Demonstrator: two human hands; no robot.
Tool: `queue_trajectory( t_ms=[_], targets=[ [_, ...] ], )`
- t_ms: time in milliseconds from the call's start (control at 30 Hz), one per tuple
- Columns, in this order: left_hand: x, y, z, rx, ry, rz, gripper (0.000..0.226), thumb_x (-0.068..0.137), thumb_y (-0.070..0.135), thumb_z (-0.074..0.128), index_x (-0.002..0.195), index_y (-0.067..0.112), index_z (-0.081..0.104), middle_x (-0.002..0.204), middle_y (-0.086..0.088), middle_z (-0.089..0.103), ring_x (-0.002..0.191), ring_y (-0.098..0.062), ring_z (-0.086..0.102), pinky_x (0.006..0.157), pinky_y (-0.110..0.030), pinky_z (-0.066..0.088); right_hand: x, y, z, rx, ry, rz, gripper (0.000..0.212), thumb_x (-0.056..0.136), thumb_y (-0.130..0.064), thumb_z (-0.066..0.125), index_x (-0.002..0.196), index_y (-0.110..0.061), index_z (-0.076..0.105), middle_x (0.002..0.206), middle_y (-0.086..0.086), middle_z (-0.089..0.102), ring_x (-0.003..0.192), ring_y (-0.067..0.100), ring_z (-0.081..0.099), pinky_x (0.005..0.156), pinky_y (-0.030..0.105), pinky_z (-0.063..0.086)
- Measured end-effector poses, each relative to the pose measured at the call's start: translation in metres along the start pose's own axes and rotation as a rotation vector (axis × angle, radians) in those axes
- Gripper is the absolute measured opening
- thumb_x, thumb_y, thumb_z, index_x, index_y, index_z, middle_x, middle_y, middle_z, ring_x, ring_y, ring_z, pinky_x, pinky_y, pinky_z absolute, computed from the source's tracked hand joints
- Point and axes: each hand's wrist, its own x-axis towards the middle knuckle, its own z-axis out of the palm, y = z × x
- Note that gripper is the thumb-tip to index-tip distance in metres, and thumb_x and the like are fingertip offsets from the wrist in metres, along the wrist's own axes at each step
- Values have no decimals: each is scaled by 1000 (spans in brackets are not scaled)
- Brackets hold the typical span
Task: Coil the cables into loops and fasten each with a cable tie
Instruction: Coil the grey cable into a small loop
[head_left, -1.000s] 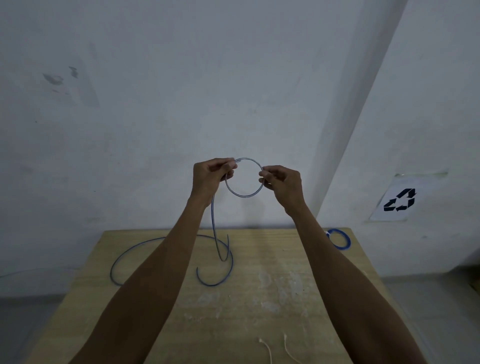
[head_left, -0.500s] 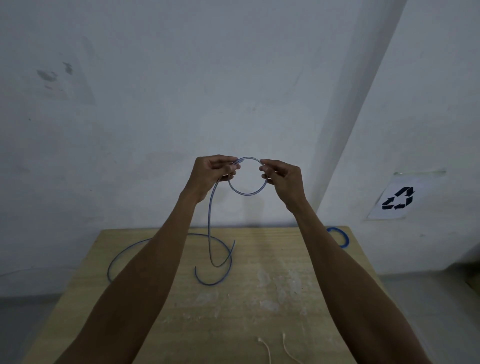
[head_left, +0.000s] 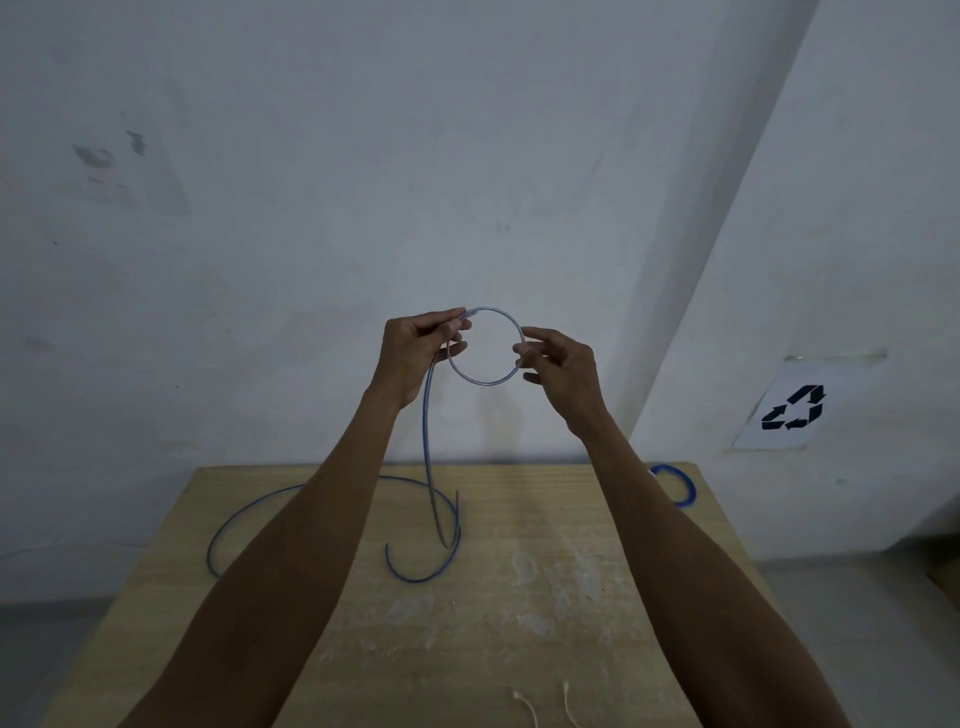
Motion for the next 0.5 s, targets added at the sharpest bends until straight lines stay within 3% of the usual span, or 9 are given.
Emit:
queue_trajectory(
  t_ms=[133,233,300,400,467,500],
  targets=[
    [9,4,5,-169,162,-16,26,97,-3,64,122,-8,68,105,-19,74,95,-23,72,88,-35,62,-2,6,2,14,-23,70,22,94,-8,70,115,-3,72,94,17,76,78,23,73,73,32,63],
    [17,8,9,-315,365,-13,26,95,-5,65,120,-9,68,101,-18,74,91,-22,72,88,-34,62,-10,12,6,84,-31,285,11,95,-2,65,96,8,72,78,21,70,67,31,68,64,32,62],
    [22,9,13,-350,439,6,26,94,-6,66,120,-10,68,96,-15,75,87,-20,73,88,-34,62,-19,16,12,71,-113,530,27,99,-10,64,89,15,67,72,26,67,63,34,71,64,37,64],
    [25,10,23,-356,456,33,25,94,-6,67,119,-10,69,95,-13,76,86,-18,74,87,-34,62,-31,22,22,62,-291,791,56,104,-31,57,83,20,63,64,29,66,72,40,74,82,41,64],
    [25,10,32,-362,438,29,25,93,-5,68,118,-8,70,95,-11,77,87,-18,75,89,-36,62,-33,24,31,299,-262,928,48,105,-30,56,98,17,60,73,33,69,77,42,75,71,34,65],
    [25,10,36,-366,422,22,25,93,-5,68,118,-7,71,96,-11,78,88,-18,75,90,-38,62,-31,24,35,476,-180,970,39,104,-24,57,112,14,56,88,38,69,83,43,74,61,32,64]
  ],
)
